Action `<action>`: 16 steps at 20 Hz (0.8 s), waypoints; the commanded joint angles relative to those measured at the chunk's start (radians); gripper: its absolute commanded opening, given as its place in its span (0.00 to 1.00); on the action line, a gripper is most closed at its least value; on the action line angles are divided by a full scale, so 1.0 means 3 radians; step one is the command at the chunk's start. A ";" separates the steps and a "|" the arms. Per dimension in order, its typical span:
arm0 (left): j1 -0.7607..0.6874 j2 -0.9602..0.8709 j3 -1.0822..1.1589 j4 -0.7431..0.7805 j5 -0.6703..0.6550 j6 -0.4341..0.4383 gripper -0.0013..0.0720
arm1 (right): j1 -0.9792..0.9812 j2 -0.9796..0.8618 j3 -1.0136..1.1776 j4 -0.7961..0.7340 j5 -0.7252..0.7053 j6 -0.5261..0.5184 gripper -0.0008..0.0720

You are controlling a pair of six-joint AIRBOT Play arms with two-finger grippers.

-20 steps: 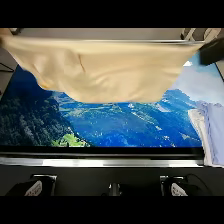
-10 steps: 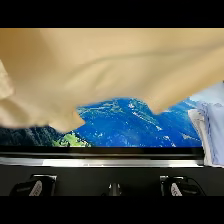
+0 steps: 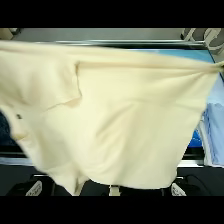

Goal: Fold the shirts.

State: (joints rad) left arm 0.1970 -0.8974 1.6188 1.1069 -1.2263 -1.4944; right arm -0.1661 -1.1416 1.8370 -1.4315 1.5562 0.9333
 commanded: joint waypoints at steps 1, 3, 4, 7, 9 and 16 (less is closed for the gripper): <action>-0.0028 -0.0579 -0.0610 0.0014 0.0008 0.0135 0.05 | 0.0123 -0.0896 -0.0175 0.0001 0.0080 -0.0010 0.03; -0.0104 -0.0971 -0.0895 0.0011 0.0285 0.0175 0.05 | 0.0294 -0.1377 -0.0174 -0.0046 -0.0259 -0.0009 0.03; -0.0144 -0.1181 -0.0949 0.0006 0.0393 0.0188 0.05 | 0.0366 -0.1568 -0.0174 -0.0069 -0.0486 0.0009 0.03; -0.0238 -0.1764 -0.0927 -0.0037 0.0740 0.0188 0.05 | 0.0463 -0.1929 -0.0174 -0.0067 -0.1161 0.0270 0.03; -0.0285 -0.2007 -0.0893 -0.0037 0.1036 0.0198 0.05 | 0.0453 -0.2056 -0.0174 -0.0067 -0.1607 0.0478 0.03; -0.0389 -0.2344 -0.0768 -0.0062 0.2033 0.0195 0.05 | 0.0448 -0.2233 -0.0172 -0.0093 -0.2591 0.0580 0.03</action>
State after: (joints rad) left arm 0.0906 -1.5616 1.3754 1.0924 -0.7433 -1.4368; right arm -0.0330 -1.7866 1.7859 -1.4544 0.8986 1.0832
